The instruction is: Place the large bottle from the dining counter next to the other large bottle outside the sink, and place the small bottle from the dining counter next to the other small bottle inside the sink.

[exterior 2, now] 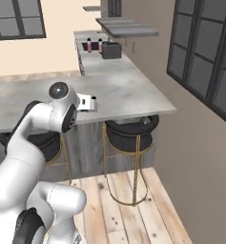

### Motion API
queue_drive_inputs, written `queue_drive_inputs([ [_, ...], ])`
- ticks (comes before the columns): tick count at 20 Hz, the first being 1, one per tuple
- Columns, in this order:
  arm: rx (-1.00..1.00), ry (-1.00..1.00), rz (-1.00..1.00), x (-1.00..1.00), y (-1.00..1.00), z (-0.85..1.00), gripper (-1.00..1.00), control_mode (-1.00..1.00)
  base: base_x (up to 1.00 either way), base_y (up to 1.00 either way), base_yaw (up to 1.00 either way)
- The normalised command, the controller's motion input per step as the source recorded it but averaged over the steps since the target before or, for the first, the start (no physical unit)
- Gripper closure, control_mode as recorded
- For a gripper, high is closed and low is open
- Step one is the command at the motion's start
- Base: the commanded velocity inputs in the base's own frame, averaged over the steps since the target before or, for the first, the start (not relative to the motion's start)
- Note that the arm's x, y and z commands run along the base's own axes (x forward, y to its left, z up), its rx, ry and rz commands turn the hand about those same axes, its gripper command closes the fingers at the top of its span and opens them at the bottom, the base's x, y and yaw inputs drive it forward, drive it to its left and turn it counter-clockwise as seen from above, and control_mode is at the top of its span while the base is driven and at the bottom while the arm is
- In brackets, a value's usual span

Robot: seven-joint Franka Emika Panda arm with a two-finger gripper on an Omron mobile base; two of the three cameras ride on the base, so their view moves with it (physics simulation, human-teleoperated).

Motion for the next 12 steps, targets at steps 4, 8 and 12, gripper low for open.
queue_drive_inputs([
  [4,0.0,0.0,0.0,0.0,0.0,0.0,-1.0,1.0,0.13,-0.21,0.41],
  [8,0.0,0.0,0.0,0.0,0.0,0.0,-1.0,1.0,0.13,-0.14,0.36],
  [12,0.0,0.0,0.0,0.0,0.0,0.0,-1.0,1.0,0.04,-0.08,0.26],
])
